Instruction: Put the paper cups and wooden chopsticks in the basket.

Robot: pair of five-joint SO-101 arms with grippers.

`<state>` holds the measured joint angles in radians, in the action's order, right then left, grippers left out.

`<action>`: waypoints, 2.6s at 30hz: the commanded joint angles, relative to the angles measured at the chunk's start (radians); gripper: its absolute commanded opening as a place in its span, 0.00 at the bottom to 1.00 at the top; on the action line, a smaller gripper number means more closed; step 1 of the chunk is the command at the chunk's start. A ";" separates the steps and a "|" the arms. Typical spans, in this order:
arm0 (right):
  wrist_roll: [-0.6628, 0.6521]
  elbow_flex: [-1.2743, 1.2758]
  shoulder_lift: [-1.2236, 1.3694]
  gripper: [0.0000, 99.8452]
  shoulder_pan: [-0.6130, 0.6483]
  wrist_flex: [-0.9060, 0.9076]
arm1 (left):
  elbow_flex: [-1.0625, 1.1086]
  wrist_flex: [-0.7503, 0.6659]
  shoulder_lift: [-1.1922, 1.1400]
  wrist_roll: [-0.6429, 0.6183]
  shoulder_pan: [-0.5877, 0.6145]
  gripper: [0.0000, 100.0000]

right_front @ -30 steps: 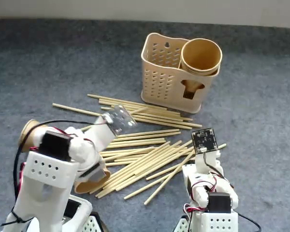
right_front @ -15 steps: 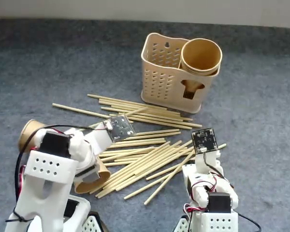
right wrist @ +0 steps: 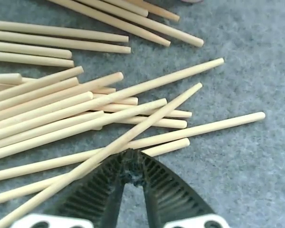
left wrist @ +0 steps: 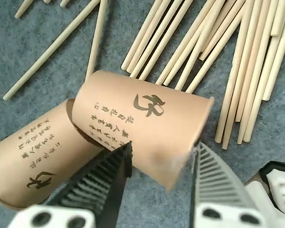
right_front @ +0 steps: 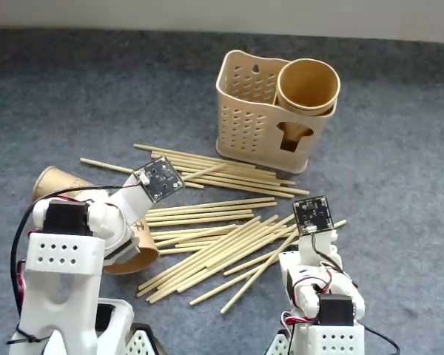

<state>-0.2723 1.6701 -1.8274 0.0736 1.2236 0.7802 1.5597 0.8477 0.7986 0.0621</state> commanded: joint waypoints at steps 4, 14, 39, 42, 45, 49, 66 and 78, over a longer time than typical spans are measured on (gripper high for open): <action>-0.008 0.154 -0.010 0.01 -0.012 -0.021 | 0.084 -0.006 0.018 0.077 0.010 0.15; -0.008 0.154 -0.010 0.01 -0.012 -0.021 | 0.119 -0.140 0.018 -0.040 0.012 0.16; -0.008 0.154 -0.010 0.01 -0.012 -0.021 | 0.051 -0.048 0.587 -0.327 0.007 0.02; -0.008 0.154 -0.010 0.01 -0.012 -0.021 | -0.015 -0.054 0.587 -0.399 0.004 0.02; -0.008 0.154 -0.010 0.01 -0.012 -0.021 | -0.084 -0.055 0.585 -0.465 0.001 0.01; -0.008 0.154 -0.010 0.01 -0.012 -0.021 | -0.186 -0.046 0.527 -0.537 -0.059 0.01; -0.008 0.154 -0.010 0.01 -0.012 -0.021 | -0.791 -0.055 -0.074 -0.809 -0.473 0.01; -0.008 0.154 -0.010 0.01 -0.013 -0.021 | -0.894 -0.325 -0.274 -0.934 -0.611 0.01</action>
<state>-0.2723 1.6701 -1.8274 0.0706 1.2236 -0.0713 1.3602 0.6053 -0.1250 -0.4887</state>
